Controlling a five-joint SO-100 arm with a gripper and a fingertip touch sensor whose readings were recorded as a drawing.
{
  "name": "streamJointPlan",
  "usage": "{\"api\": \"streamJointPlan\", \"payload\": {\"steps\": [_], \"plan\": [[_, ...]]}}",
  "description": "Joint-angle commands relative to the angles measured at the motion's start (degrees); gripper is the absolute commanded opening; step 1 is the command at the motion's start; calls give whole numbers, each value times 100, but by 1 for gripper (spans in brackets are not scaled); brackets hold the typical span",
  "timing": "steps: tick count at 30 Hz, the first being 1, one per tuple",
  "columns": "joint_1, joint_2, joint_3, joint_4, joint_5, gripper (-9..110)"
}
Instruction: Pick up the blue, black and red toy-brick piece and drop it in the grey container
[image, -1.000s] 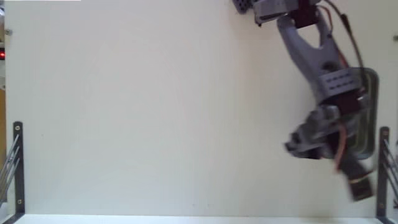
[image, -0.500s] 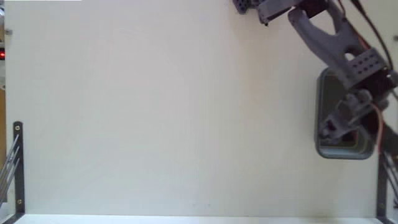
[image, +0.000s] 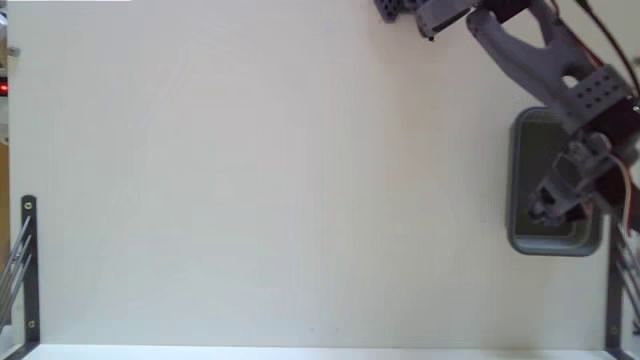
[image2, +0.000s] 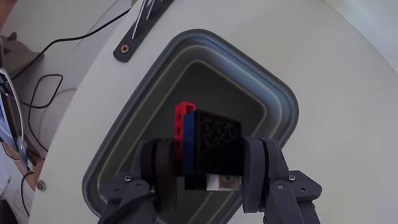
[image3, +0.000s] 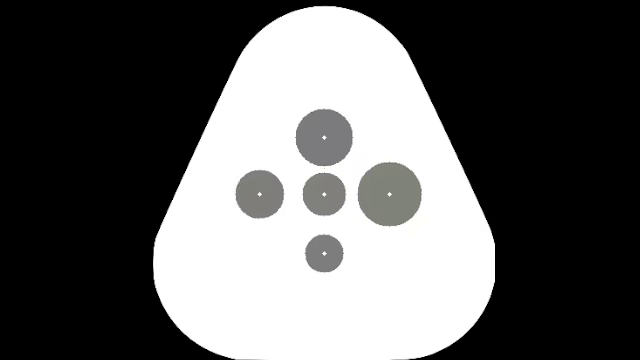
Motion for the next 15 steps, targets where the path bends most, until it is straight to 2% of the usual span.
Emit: {"api": "streamJointPlan", "payload": {"steps": [1,5,6,15], "plan": [[-119,459,60,-65,18,54],[-119,459,60,-65,18,54],[-119,459,60,-65,18,110],[-119,459,60,-65,18,110]]}}
